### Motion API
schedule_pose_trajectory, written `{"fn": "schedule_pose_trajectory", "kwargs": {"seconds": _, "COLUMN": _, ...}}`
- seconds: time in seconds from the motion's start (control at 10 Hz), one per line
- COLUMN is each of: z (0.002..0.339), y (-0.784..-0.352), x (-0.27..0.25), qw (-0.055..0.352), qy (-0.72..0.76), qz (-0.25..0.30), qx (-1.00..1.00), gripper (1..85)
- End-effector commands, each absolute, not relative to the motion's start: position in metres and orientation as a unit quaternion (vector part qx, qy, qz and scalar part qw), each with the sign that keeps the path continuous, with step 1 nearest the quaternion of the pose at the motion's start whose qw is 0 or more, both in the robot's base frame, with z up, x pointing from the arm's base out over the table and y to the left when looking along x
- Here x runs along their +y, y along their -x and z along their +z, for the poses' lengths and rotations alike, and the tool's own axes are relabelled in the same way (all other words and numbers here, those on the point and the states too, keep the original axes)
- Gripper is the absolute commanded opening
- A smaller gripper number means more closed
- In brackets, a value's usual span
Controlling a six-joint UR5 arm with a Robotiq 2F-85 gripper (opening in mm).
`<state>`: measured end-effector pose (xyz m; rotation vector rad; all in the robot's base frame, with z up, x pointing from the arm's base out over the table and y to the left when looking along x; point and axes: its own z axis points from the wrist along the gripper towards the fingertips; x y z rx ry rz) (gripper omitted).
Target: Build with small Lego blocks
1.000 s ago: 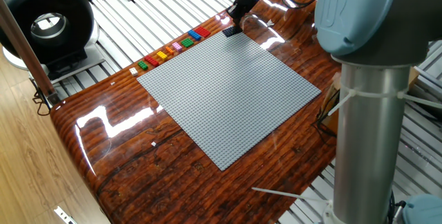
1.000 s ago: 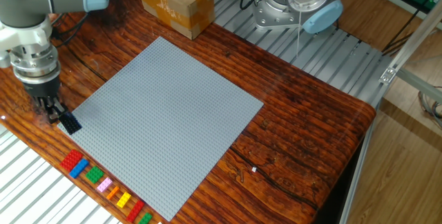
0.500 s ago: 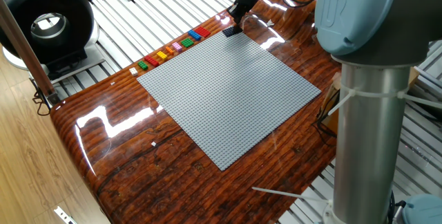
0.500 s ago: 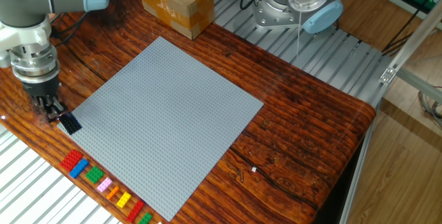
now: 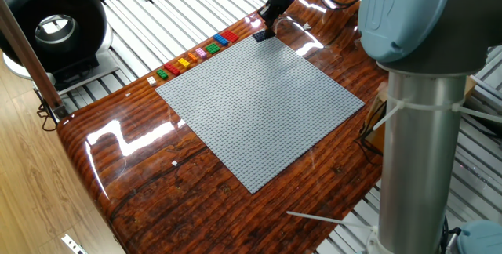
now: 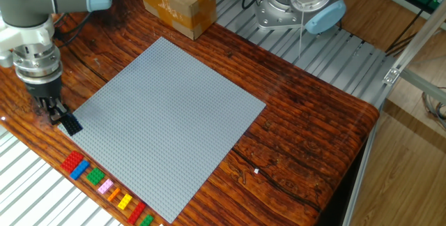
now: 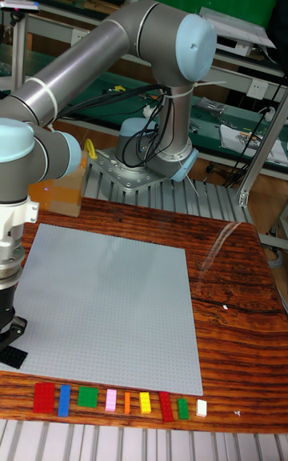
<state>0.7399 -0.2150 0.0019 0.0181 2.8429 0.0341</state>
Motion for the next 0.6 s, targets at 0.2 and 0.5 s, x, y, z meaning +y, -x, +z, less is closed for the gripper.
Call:
{"fn": "schedule_pose_trajectory", "kwargs": {"seconds": 0.2, "z": 0.001, "y": -0.722, "x": -0.206, "qw": 0.120, "qy": -0.033, "qz": 0.034, "qx": 0.992, "gripper": 1.0}}
{"fn": "schedule_pose_trajectory", "kwargs": {"seconds": 0.5, "z": 0.003, "y": -0.714, "x": -0.204, "qw": 0.102, "qy": -0.041, "qz": 0.034, "qx": 0.993, "gripper": 1.0}}
